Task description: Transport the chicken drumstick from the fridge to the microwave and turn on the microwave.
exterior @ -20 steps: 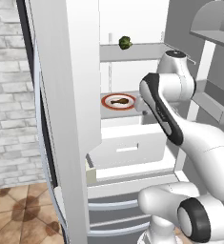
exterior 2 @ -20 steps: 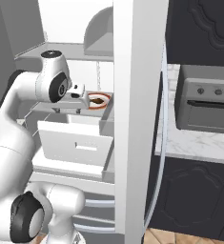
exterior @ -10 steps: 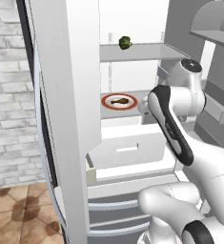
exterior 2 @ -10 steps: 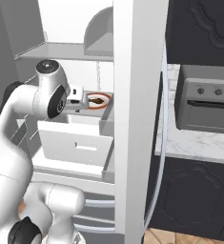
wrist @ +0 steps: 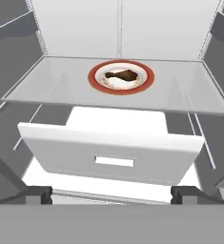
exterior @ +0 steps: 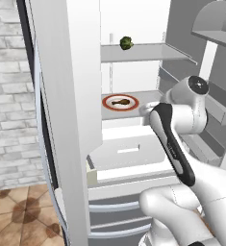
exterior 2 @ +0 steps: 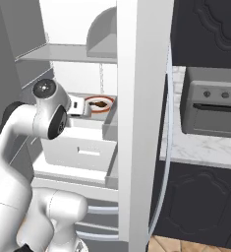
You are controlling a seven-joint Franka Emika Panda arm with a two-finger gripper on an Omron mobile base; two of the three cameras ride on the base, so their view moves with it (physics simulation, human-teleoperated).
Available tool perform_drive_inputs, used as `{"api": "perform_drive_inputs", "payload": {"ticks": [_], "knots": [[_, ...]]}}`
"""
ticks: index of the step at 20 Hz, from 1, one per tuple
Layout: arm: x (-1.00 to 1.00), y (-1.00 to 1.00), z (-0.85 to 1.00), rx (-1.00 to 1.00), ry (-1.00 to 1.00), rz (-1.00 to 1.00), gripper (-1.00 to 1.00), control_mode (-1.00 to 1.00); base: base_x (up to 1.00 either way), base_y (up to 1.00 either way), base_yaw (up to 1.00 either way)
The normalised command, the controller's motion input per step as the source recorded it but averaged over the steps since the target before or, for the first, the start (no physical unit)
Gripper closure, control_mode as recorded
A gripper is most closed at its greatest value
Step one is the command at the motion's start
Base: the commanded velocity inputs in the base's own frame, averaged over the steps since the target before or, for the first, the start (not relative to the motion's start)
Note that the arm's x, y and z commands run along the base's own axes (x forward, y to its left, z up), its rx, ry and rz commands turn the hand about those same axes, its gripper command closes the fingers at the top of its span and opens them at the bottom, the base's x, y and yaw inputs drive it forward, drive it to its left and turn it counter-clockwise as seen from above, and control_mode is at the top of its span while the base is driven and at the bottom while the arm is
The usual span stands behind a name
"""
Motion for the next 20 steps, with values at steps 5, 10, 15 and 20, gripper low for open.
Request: {"api": "perform_drive_inputs", "payload": {"ticks": [5,10,15,20], "knots": [[0.01,0.00,0.00,0.03,0.00,-0.07,-1.00,-1.00,0.00,0.00,0.00],[0.01,0.00,0.04,0.01,0.00,-0.04,-1.00,-1.00,0.00,0.00,0.00],[0.12,0.00,0.05,0.00,0.00,-0.01,-1.00,-1.00,0.00,0.00,0.00],[0.24,0.00,0.01,0.00,0.01,0.00,-1.00,-1.00,0.00,0.00,0.00]]}}
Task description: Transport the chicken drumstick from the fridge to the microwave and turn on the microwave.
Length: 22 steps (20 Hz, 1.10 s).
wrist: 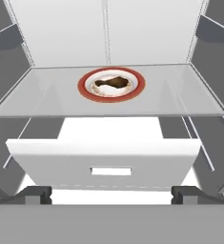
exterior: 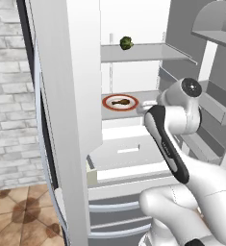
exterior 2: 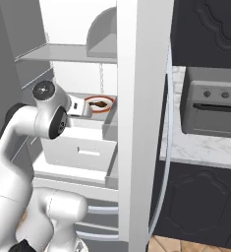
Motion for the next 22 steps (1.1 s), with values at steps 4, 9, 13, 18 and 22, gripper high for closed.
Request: {"api": "perform_drive_inputs", "payload": {"ticks": [4,9,13,18,22], "knots": [[0.21,0.00,0.00,0.00,0.01,-0.02,-1.00,-1.00,0.00,0.00,0.00],[0.22,0.00,0.00,0.00,0.04,-0.03,-1.00,-1.00,0.00,0.00,0.00],[0.24,0.00,0.00,0.00,0.03,-0.03,-1.00,-1.00,0.00,0.00,0.00],[0.28,0.00,0.00,0.00,0.05,-0.04,-1.00,-1.00,0.00,0.00,0.00],[0.14,0.00,0.00,0.00,0.03,-0.01,-1.00,-1.00,0.00,0.00,0.00]]}}
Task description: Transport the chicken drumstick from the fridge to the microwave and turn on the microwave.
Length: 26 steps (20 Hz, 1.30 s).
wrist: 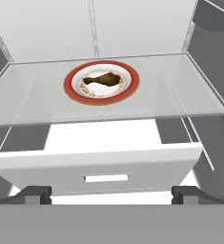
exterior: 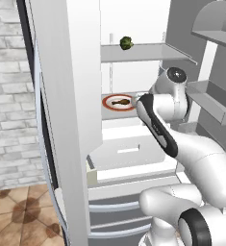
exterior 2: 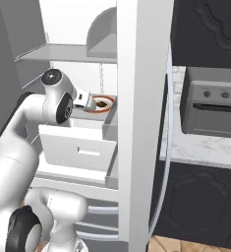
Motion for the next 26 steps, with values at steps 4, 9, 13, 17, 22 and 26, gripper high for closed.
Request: {"api": "perform_drive_inputs", "payload": {"ticks": [4,9,13,17,22,26], "knots": [[0.14,0.00,0.00,0.00,0.02,0.00,-1.00,-1.00,0.00,0.00,0.00],[0.31,0.00,0.00,0.01,0.00,-0.01,-1.00,-1.00,0.00,0.00,0.00],[0.32,0.00,0.00,0.01,0.01,-0.01,-1.00,-1.00,0.00,0.00,0.00],[0.21,0.00,0.00,0.00,0.01,0.00,-1.00,-1.00,0.00,0.00,0.00],[0.17,0.00,-0.04,0.00,0.01,0.05,-1.00,-1.00,0.00,0.00,0.00],[0.18,0.00,-0.20,-0.03,0.00,0.10,-1.00,-1.00,0.00,0.00,0.00]]}}
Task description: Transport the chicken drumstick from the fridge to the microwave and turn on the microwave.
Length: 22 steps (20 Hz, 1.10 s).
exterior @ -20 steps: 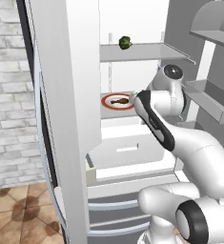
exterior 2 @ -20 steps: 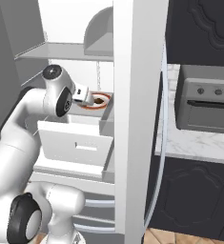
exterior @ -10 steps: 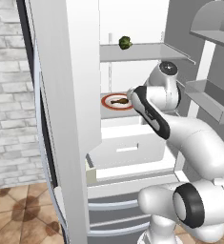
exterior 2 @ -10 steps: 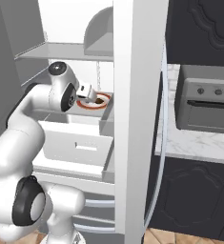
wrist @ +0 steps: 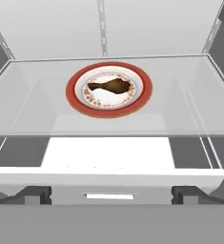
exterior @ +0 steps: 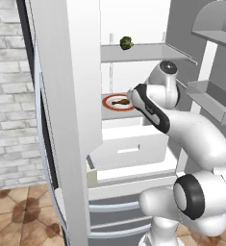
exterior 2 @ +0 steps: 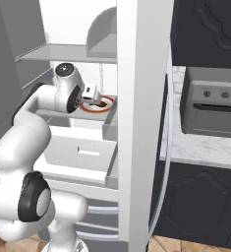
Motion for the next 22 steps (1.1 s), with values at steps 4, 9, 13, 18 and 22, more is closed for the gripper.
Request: {"api": "perform_drive_inputs", "payload": {"ticks": [4,9,13,18,22], "knots": [[0.07,0.00,-0.15,-0.03,0.00,0.10,-1.00,-1.00,0.00,0.00,0.00],[0.07,0.00,-0.05,-0.01,0.03,0.06,-1.00,-1.00,0.00,0.00,0.00],[0.19,0.01,0.00,0.00,0.08,0.00,-1.00,-1.00,0.00,0.00,0.00],[0.28,0.00,0.00,0.00,0.04,0.00,-1.00,-1.00,0.00,0.00,0.00],[0.23,0.01,-0.04,0.00,0.00,0.00,-1.00,-1.00,0.00,0.00,0.00]]}}
